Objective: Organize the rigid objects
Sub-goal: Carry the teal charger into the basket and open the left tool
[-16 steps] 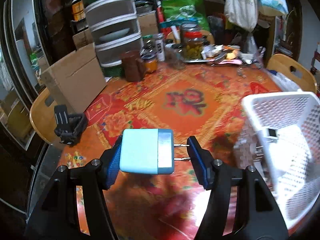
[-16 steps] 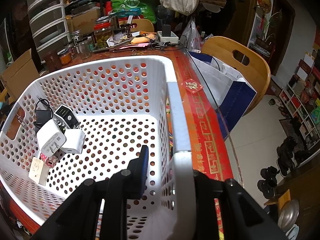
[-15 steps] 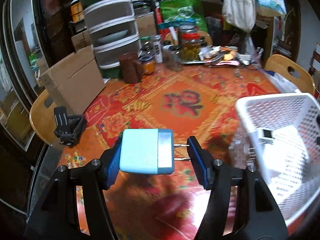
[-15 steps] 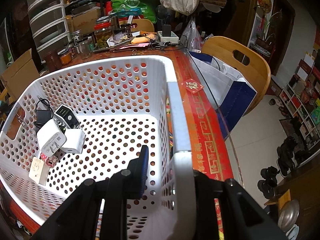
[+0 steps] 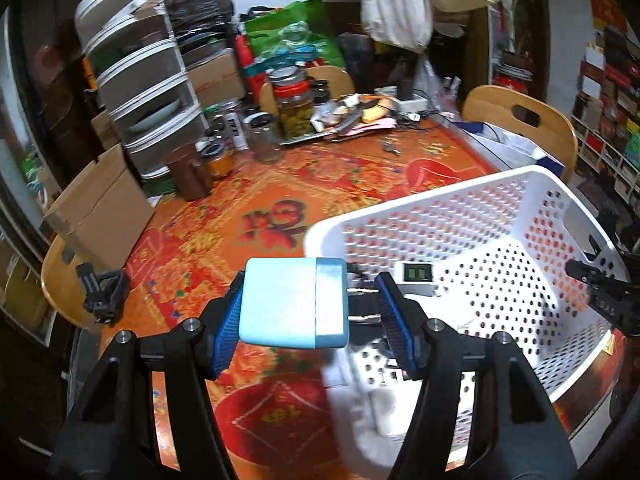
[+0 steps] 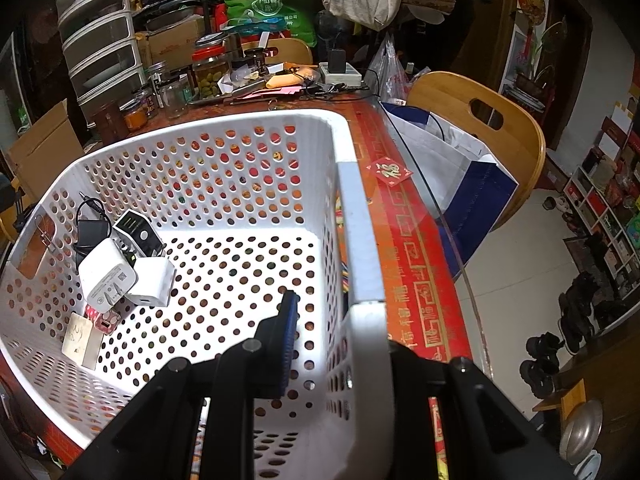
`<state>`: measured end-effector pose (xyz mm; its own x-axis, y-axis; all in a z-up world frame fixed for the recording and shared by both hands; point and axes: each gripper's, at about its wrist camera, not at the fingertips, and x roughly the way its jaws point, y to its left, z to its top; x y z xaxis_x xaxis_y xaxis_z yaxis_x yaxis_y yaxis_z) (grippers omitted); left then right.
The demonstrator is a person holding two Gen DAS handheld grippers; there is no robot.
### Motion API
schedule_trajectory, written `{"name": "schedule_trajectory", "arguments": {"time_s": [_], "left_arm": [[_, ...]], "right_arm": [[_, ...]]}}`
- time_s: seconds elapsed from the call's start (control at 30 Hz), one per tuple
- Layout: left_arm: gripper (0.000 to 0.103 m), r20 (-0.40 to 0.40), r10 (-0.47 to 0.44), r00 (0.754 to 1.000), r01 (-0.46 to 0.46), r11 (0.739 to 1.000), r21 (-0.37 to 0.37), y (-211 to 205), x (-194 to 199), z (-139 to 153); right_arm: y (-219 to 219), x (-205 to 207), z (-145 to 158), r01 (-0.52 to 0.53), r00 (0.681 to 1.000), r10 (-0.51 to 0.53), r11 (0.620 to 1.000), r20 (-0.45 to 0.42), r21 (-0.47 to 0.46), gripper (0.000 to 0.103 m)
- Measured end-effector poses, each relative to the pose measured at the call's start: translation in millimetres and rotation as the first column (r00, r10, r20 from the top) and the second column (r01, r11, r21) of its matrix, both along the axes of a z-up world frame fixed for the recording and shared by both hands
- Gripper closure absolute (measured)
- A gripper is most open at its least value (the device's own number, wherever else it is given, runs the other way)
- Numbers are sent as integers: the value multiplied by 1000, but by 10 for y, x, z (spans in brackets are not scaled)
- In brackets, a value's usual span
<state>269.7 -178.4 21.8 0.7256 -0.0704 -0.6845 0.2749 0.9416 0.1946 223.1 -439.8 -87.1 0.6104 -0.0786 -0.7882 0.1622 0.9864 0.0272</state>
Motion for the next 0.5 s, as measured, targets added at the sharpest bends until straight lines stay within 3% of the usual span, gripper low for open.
{"name": "schedule_trajectory", "arguments": {"time_s": [0.5], "left_arm": [[43,-152,-106,983,113,993,38,-771,68,-455]], "right_arm": [[12,4,16,-4,1000,4,1000,3,5,81]]}}
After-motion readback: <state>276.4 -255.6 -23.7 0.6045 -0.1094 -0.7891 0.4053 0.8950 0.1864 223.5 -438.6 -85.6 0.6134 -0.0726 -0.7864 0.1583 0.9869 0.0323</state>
